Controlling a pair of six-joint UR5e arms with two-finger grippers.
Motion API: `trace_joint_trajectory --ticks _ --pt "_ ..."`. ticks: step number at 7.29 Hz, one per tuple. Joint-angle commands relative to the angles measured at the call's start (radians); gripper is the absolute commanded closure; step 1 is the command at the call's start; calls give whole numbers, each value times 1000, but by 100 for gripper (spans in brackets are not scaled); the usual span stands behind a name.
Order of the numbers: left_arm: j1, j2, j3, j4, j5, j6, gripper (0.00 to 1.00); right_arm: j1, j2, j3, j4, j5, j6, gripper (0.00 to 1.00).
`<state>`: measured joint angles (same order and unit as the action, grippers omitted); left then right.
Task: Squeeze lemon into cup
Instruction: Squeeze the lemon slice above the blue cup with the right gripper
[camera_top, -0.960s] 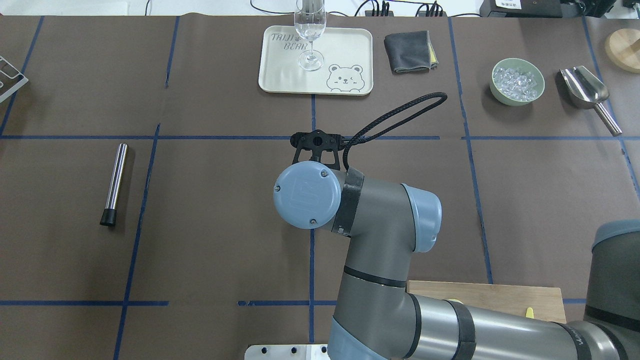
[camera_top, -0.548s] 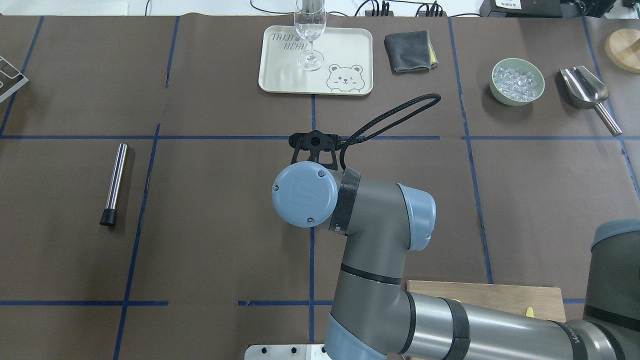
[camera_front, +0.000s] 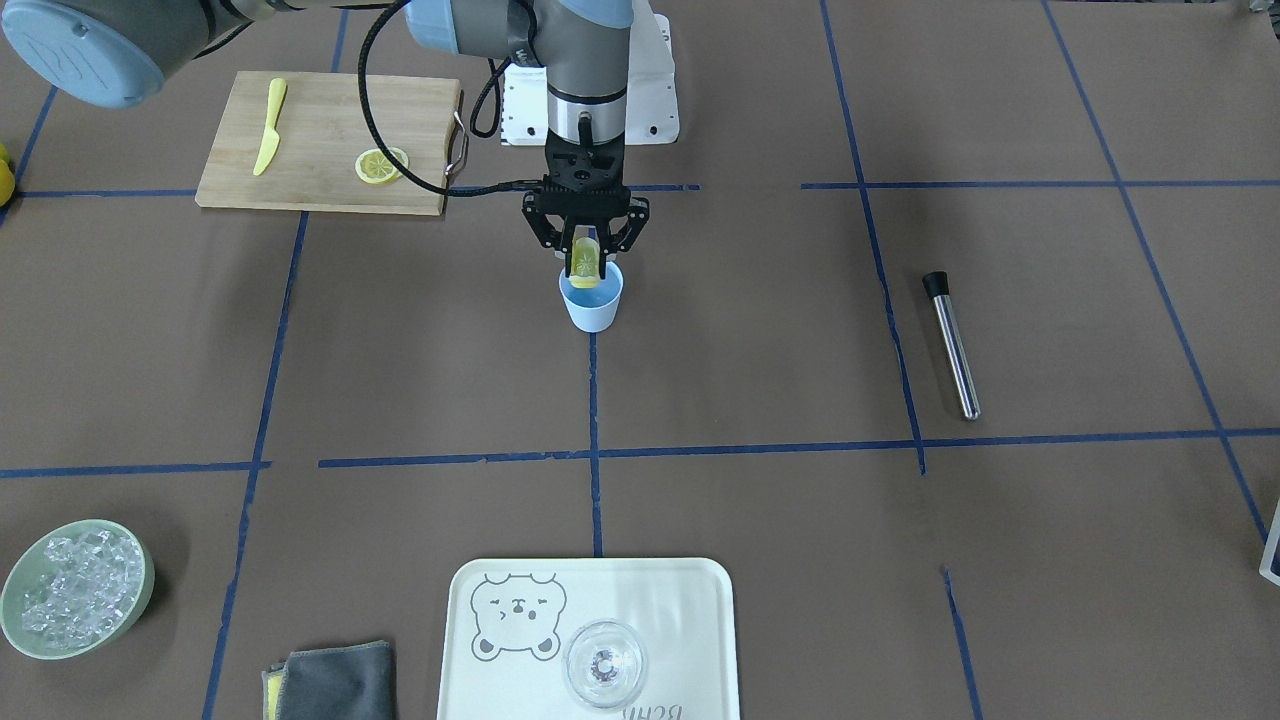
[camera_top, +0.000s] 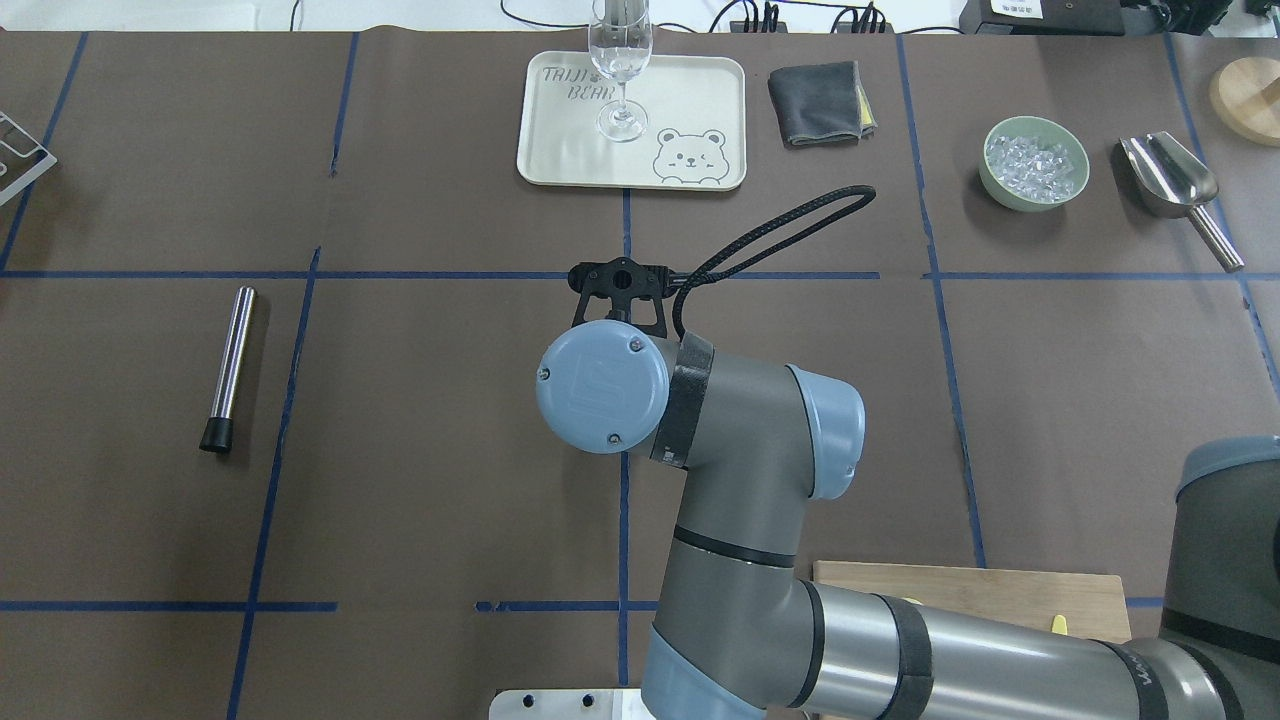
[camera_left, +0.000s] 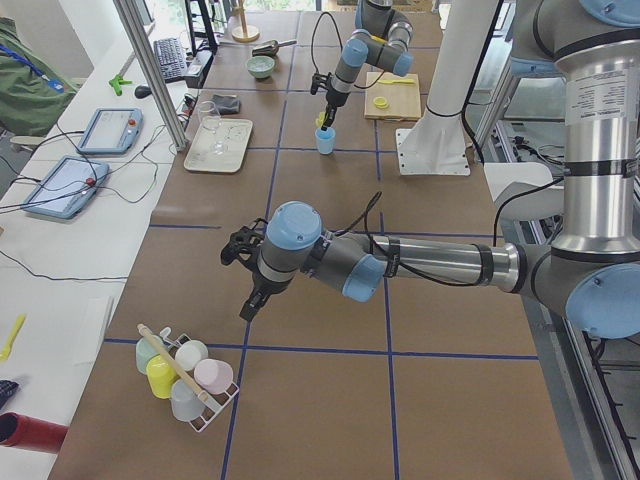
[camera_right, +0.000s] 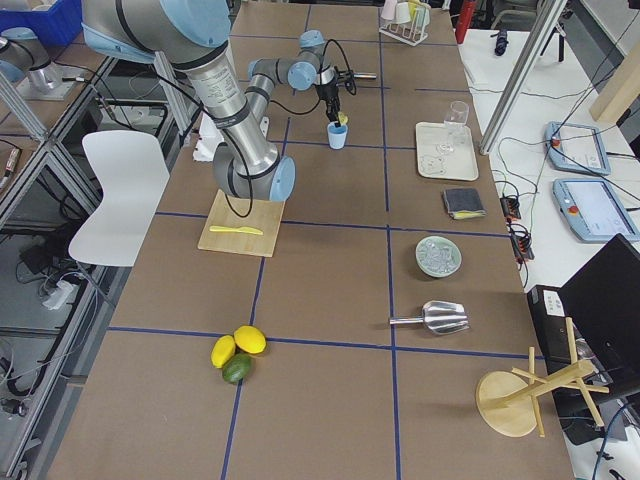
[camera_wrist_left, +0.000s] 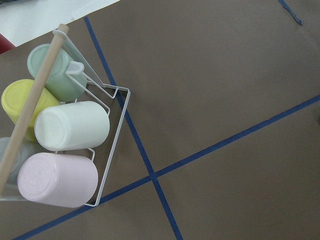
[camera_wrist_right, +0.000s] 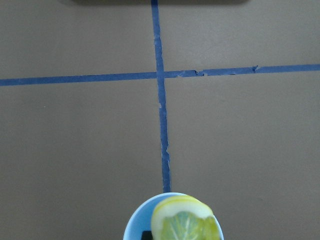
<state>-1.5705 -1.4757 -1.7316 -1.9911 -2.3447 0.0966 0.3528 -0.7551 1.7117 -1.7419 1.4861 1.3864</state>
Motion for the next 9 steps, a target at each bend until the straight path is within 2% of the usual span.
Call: trace_joint_trajectory --ticks 1,2,7,9 --pt "0 0 1 -1 1 0 0 0 5 -3 1 -1 -1 19" --pt "1 0 1 0 1 0 0 0 7 -3 1 0 -1 1" --pt "1 -1 3 -1 10 8 0 21 8 8 -1 17 -36 0" --pt "4 -18 8 11 12 -1 0 163 -7 8 1 193 -210 0"
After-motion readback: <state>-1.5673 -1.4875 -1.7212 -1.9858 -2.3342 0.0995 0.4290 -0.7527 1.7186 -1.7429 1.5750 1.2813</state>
